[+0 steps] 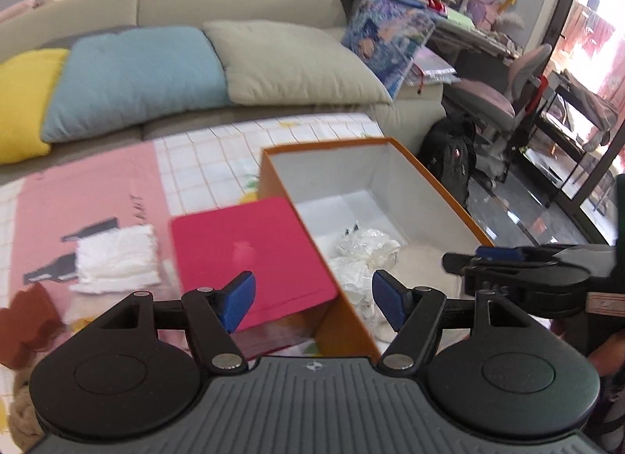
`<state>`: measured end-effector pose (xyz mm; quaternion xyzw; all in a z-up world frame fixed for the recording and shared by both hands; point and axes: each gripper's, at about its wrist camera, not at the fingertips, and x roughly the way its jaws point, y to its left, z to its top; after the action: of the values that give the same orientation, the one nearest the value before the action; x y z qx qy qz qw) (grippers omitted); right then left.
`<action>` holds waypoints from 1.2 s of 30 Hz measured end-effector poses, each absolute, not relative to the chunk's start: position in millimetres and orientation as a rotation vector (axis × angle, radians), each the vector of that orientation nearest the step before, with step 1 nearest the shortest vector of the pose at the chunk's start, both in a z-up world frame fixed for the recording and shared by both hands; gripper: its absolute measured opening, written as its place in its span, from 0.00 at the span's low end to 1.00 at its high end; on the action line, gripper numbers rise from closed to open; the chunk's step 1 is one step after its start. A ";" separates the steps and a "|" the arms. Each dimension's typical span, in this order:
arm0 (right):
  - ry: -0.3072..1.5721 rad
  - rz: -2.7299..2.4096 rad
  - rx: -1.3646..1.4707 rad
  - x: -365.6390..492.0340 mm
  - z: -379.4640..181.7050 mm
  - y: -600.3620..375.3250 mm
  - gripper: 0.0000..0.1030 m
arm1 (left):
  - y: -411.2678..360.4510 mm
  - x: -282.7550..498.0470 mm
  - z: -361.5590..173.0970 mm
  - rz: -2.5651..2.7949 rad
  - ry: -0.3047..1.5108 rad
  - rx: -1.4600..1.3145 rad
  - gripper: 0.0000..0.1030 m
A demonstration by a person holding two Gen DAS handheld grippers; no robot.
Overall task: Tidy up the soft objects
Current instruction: 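Grasp the brown plush bear with the left tool while the right tool grasps the pink knit hat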
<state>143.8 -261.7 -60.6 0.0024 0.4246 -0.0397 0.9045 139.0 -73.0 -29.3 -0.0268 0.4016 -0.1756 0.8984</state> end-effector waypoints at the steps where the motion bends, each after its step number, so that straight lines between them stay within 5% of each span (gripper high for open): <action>1: 0.842 -0.080 -0.002 139.1 -54.7 -255.8 0.47 | -67.7 135.8 -27.9 -0.352 0.814 -0.055 0.78; 3: 0.762 -0.088 -0.011 129.6 -43.4 -242.1 0.64 | -56.5 128.2 -25.9 -0.339 0.774 -0.055 0.78; 11: 0.643 0.056 -0.008 101.6 -41.8 -177.0 0.71 | -6.1 99.3 -39.6 -0.260 0.723 -0.070 0.78; 29: 0.858 0.337 -0.075 90.2 -109.9 -84.9 0.78 | 91.2 57.5 -102.0 -0.047 0.940 -0.051 0.74; 36: 0.991 0.374 -0.109 99.2 -140.9 -60.8 0.83 | 97.4 55.6 -109.1 -0.017 0.884 0.106 0.74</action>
<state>99.2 -60.8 -140.9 -0.0518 0.4724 0.1785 0.8616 55.6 97.4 -109.1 0.0515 0.4276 -0.0081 0.9024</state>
